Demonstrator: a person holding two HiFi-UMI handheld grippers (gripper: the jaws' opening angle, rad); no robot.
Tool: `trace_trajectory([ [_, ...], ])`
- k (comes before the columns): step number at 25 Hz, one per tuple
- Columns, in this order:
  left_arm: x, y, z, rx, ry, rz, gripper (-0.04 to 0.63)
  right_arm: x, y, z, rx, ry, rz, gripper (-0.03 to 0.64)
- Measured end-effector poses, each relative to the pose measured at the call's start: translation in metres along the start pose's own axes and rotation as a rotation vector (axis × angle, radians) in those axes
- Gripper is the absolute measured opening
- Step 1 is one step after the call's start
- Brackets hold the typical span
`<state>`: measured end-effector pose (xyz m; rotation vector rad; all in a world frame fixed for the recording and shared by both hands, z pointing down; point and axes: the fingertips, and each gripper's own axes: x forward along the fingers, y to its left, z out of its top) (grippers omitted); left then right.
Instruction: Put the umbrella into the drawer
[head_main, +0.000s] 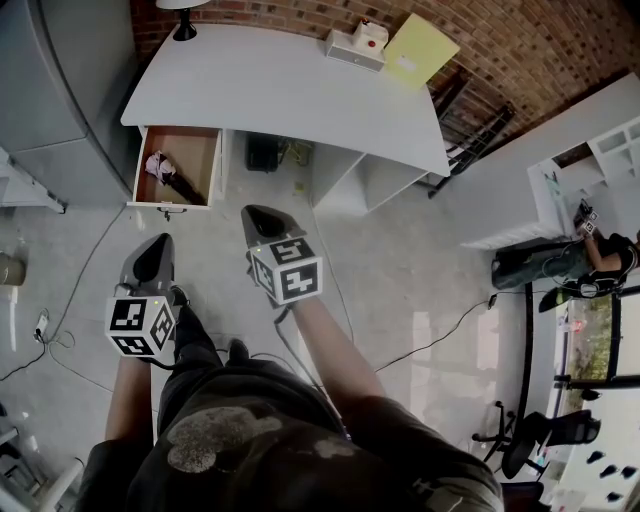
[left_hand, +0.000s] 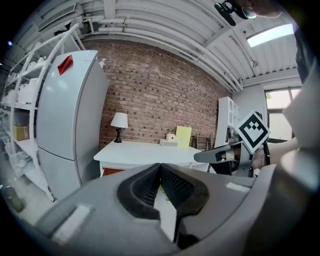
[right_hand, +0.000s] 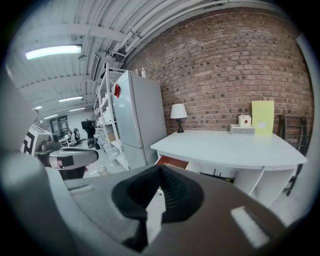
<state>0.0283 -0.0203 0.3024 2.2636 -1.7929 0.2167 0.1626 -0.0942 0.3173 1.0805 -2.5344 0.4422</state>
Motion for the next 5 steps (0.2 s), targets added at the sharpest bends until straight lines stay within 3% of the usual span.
trace_trajectory([
  [5, -0.019, -0.028, -0.001, 0.039, 0.002, -0.006, 0.011, -0.029, 0.002, -0.014, 0.006, 0.002, 0.009, 0.005],
])
